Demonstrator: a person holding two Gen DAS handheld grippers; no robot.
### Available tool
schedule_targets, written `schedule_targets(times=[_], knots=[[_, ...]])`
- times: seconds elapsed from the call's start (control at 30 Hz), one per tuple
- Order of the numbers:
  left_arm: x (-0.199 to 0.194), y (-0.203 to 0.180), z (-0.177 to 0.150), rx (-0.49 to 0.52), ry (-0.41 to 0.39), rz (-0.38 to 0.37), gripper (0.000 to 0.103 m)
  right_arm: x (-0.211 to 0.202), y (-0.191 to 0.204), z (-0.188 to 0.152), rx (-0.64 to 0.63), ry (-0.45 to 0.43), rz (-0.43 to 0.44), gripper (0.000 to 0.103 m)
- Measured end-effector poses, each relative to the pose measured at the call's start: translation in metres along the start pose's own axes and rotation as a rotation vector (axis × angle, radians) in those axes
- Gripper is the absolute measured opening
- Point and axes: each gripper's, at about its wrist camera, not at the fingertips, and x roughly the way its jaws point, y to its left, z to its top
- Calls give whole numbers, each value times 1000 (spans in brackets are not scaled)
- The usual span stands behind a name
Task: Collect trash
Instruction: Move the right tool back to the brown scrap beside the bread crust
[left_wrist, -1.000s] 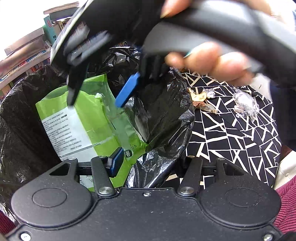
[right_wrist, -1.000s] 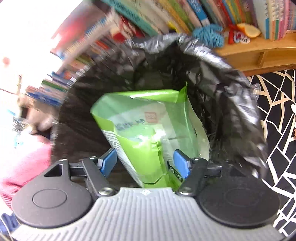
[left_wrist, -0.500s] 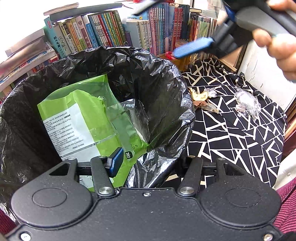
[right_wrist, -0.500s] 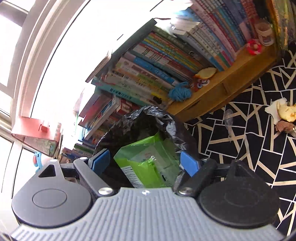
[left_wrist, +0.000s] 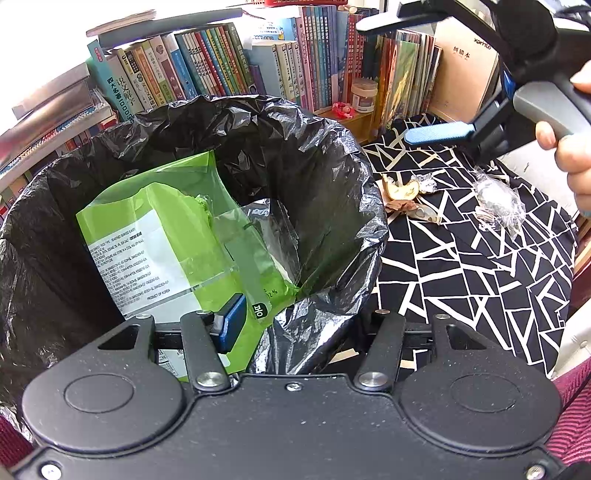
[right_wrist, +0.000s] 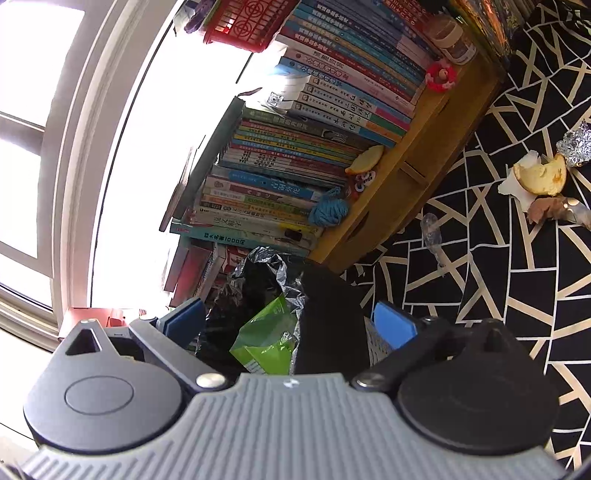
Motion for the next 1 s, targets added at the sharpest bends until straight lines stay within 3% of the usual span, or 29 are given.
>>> schedule_targets(times=[0.33,0.5,0.63,0.77,0.93,1.0], knots=[[0,0,0,1,1,1,54,-3,-29,4,73,-63,-11,101],[1,0,1,1,2,0,54,-8,-40,9,72,-113,-90,102],[1,0,1,0,2,-1,54,-24,-52,18,33,-229,-258,102],[1,1,0,-2,3,-6,53,-35,-64,27,-90,-349,-537,102],[1,1,0,-3,4,-12,53,-31,-98,38,-91,-381,-692,102],[1,1,0,-3,4,-12,52,-23,-111,39,-83,-364,-705,101]])
